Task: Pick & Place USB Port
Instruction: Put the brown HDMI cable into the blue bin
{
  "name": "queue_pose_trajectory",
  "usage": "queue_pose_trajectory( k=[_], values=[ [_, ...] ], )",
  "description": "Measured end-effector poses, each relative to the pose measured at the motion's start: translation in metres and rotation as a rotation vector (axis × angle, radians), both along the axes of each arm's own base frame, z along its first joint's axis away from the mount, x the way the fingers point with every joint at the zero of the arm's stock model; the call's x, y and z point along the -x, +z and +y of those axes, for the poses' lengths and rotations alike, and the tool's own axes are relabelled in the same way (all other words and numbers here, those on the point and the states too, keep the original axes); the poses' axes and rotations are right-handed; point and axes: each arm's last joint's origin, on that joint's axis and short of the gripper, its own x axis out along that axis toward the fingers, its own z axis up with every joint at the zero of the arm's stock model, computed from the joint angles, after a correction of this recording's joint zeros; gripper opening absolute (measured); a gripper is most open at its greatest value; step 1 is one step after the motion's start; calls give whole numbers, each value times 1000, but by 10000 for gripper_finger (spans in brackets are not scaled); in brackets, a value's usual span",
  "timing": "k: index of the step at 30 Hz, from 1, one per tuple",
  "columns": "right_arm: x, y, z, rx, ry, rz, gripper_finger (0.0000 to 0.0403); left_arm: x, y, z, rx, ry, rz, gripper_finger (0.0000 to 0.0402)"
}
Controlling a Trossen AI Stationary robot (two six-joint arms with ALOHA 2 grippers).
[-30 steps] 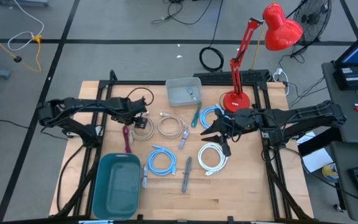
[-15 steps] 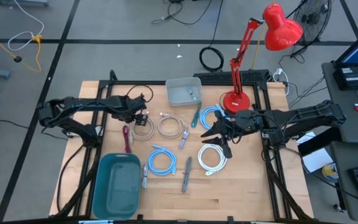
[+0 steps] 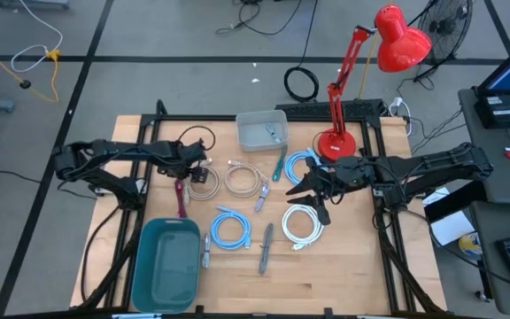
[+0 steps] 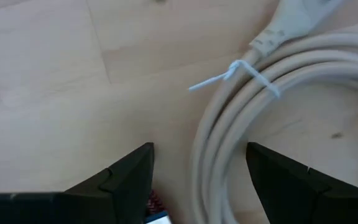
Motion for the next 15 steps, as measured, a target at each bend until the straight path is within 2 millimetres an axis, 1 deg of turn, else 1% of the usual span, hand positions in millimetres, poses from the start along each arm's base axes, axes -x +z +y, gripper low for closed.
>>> queue_pose_trajectory(
  k=[3,5,15],
  values=[
    [0,0,0,0,0,0,91,1,-1,0,0,0,0,252],
    [0,0,0,0,0,0,91,1,-1,0,-1,-2,-3,234],
    [0,0,0,0,0,0,91,-3,-1,1,-14,-31,-42,80]
  ],
)
